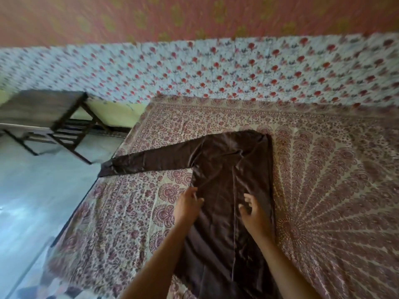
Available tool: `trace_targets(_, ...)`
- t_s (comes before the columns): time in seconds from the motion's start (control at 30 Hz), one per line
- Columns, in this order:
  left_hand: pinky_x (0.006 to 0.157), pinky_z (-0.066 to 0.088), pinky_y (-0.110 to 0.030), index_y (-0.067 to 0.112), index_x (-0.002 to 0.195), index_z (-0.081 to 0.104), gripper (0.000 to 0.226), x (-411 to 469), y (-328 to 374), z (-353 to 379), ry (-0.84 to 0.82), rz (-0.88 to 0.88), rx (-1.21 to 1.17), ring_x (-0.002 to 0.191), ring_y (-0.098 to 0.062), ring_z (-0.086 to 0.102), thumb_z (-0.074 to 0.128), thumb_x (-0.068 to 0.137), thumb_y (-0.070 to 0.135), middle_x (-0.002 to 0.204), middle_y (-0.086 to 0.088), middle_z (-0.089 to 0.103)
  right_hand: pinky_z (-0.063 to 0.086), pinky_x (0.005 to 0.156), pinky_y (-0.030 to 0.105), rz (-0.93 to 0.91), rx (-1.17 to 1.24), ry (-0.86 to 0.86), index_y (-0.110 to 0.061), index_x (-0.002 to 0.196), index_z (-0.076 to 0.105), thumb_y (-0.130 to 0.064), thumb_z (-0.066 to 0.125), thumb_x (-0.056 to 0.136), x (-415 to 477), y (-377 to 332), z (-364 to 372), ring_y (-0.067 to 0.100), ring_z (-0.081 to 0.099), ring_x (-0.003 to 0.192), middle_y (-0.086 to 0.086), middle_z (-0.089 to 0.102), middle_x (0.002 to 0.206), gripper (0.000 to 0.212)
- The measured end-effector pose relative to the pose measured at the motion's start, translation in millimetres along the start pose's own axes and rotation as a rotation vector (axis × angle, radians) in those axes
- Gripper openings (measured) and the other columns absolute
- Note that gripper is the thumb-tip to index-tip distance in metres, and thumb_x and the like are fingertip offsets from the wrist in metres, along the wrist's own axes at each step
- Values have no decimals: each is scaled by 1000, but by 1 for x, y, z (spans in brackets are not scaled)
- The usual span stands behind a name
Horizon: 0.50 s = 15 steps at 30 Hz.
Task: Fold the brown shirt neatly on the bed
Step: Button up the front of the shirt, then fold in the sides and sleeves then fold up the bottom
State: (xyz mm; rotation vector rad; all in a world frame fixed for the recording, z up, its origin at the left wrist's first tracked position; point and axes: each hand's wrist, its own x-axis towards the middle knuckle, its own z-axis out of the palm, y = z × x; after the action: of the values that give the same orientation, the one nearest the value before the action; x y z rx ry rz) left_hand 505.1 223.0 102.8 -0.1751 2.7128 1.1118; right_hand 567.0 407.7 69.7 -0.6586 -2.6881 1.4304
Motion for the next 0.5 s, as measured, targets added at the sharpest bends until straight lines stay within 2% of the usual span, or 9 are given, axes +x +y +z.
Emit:
trace_targets(0.1,90,43,-30,19,119,58,37,20,-6,-35,66,3,-42,113,-23,57,64,83,21,119,-6,63,45,96,39,-56,52,14,-13,122,54,-16,58,88,20,-31,13,22,55,115,7,60,122,34)
trace_targets(0.27,88,41,-27,21,119,58,37,78,-38,-85,100,-16,-33,114,-21,56,66,83,25,123,-2,62,45,96,40,-126,-21,30,-8,119,57,-11,62,84,67,-82,62,26,58,111,9,64,117,36)
trace_targets(0.5,90,47,-31,21,119,58,36,188,-127,-144,85,-148,-18,109,-23,59,66,84,26,123,-1,61,46,93,40,-120,-96,-96,-11,119,57,-13,60,83,145,-146,190,26,60,109,9,64,116,36)
